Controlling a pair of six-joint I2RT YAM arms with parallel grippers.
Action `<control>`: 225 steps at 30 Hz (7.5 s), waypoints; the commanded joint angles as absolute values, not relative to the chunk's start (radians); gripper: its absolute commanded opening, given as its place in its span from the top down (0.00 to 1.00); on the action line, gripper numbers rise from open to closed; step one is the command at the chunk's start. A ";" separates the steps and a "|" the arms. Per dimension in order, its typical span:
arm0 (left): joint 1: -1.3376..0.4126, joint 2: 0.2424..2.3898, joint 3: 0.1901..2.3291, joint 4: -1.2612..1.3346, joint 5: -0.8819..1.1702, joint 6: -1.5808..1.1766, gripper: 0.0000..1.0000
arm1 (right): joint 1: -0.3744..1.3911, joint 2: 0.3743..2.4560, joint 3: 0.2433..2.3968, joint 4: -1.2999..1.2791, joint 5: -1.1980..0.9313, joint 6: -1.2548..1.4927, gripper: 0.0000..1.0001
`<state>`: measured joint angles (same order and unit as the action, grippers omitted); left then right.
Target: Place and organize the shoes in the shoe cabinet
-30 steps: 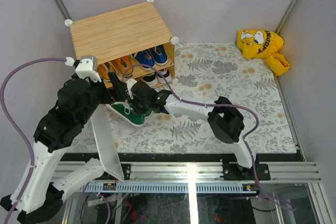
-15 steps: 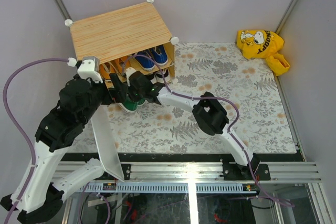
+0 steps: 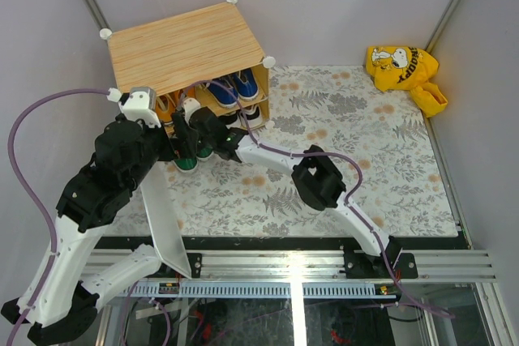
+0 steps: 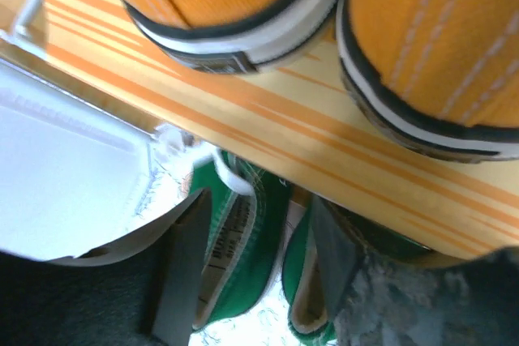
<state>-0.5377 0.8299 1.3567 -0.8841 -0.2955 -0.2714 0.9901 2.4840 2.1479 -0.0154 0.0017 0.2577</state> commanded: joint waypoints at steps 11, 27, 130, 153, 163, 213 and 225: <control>-0.543 0.824 1.350 -0.871 -0.304 -0.252 0.00 | 0.973 2.175 1.867 0.235 -0.099 0.256 0.34; -0.543 0.836 1.334 -0.865 -0.337 -0.247 0.00 | 0.995 2.096 1.572 0.201 -0.049 0.168 0.65; -0.543 0.843 1.292 -0.848 -0.419 -0.271 0.00 | 1.055 2.442 1.721 0.694 -0.019 0.335 0.76; -0.543 0.832 1.257 -0.814 -0.468 -0.266 0.00 | 1.013 2.678 2.058 0.689 0.130 0.255 0.72; -0.543 0.846 1.273 -0.810 -0.476 -0.276 0.00 | 1.007 2.570 1.885 0.730 0.064 0.230 0.71; -0.543 0.570 1.130 -0.906 -0.657 -0.844 0.00 | 0.835 0.964 0.704 -0.147 0.370 0.183 0.01; -0.543 0.892 0.995 0.026 -0.432 -0.741 0.00 | 0.821 0.861 0.749 -0.197 0.565 0.232 0.01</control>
<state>-0.5377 0.7601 0.9657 -0.4732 -0.5331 -0.7971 0.8295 0.9070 0.7025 -0.1940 0.4732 0.2134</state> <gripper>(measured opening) 0.997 0.993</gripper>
